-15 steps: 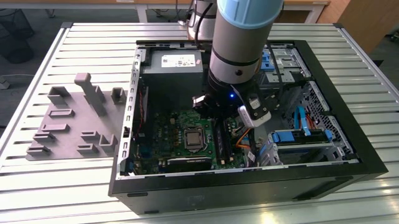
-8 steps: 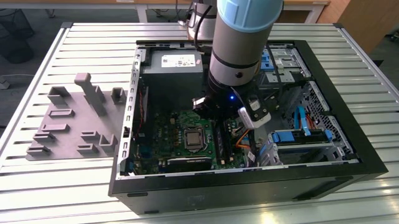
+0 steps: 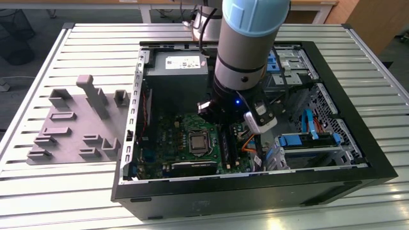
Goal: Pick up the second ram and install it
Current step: 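Insert the second ram into the second slot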
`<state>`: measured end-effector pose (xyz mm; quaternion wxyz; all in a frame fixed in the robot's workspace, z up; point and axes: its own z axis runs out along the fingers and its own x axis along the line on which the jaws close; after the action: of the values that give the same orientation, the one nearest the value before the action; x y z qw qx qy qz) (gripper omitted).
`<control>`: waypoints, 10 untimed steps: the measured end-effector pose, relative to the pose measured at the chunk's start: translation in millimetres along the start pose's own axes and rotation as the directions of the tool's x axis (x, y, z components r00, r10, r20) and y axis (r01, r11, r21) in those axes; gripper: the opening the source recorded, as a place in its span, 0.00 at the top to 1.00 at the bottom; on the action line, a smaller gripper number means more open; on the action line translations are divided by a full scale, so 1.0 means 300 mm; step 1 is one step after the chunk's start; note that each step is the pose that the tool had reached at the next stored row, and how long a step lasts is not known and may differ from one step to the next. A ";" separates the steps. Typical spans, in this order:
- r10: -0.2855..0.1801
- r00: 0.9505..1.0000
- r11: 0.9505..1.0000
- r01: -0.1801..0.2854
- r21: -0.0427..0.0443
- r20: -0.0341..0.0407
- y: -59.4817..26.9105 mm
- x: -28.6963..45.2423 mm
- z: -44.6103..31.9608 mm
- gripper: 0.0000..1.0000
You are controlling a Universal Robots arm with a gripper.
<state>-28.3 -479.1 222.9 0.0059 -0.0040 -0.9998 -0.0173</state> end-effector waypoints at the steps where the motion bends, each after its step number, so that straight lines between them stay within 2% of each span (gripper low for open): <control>1: 0.000 1.000 1.000 0.000 0.000 0.000 0.000 0.000 0.000 0.86; 10: 0.000 1.000 1.000 0.000 0.000 -0.001 0.000 -0.006 0.008 0.86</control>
<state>-26.6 -479.1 220.5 0.0063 -0.0039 -0.9998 -0.0173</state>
